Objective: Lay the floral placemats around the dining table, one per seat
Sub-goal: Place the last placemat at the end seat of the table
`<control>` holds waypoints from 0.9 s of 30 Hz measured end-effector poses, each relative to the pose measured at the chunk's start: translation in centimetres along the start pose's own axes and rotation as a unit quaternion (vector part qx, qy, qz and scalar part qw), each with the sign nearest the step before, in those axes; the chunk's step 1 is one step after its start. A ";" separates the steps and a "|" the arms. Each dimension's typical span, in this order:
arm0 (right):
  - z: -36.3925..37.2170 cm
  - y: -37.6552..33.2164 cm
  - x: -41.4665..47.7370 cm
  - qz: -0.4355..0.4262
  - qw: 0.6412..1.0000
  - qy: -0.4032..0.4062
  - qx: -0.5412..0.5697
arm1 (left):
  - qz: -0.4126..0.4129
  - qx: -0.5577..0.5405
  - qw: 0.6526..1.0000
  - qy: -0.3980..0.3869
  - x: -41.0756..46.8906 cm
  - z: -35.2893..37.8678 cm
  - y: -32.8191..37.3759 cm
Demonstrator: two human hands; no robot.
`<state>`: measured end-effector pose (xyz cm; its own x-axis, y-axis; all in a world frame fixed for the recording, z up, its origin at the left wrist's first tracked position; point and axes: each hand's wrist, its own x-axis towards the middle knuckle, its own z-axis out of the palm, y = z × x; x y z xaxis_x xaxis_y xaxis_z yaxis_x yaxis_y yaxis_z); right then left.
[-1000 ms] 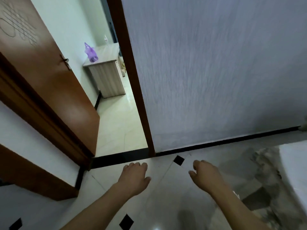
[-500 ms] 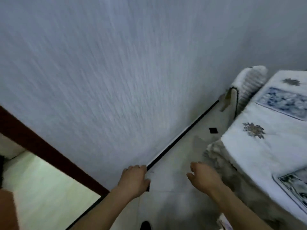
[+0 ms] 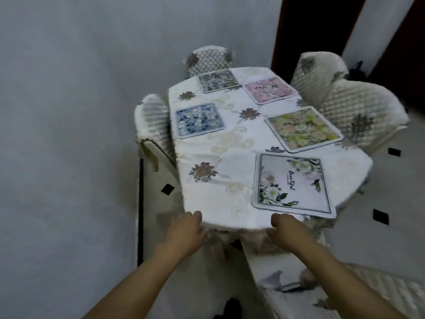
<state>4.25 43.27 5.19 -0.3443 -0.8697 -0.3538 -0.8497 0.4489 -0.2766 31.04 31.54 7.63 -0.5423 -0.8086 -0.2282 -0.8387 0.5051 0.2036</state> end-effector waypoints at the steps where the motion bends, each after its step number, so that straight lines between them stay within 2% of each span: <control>1: -0.1 1.1 1.0 0.024 1.000 -0.001 0.012 | 0.021 0.017 1.000 -0.009 2.0 0.2 1.0; 6: -0.3 5.7 5.8 0.150 0.975 0.006 0.163 | 0.119 0.073 0.989 -0.045 12.6 1.2 5.8; 9: 0.6 7.4 7.6 0.245 0.927 0.003 0.284 | 0.173 0.077 0.980 -0.068 18.7 1.6 8.8; 12: 1.9 8.2 9.1 0.326 0.857 -0.004 0.399 | 0.211 0.071 0.971 -0.083 25.1 2.1 11.3; 14: 2.8 8.5 10.1 0.373 0.795 -0.003 0.479 | 0.231 0.071 0.966 -0.088 29.8 2.7 12.8; 20: 4.8 7.8 12.4 0.476 0.547 0.114 0.679 | 0.222 0.015 0.968 -0.118 42.6 5.0 16.2; 21: 4.9 7.7 12.7 0.487 0.517 0.127 0.692 | 0.221 0.009 0.968 -0.115 44.2 5.4 16.5; 25: 5.5 7.4 14.0 0.502 0.448 0.187 0.716 | 0.216 -0.015 0.967 -0.137 49.3 6.9 18.7; 27: 5.7 7.1 14.5 0.505 0.427 0.212 0.720 | 0.225 -0.005 0.966 -0.130 50.4 7.4 19.6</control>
<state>-4.52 35.02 -7.03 -0.5454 0.0946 -0.8328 0.8379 0.0347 -0.5447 -13.12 2.87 -6.90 -0.8467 -0.4049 -0.3453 -0.5160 0.7831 0.3471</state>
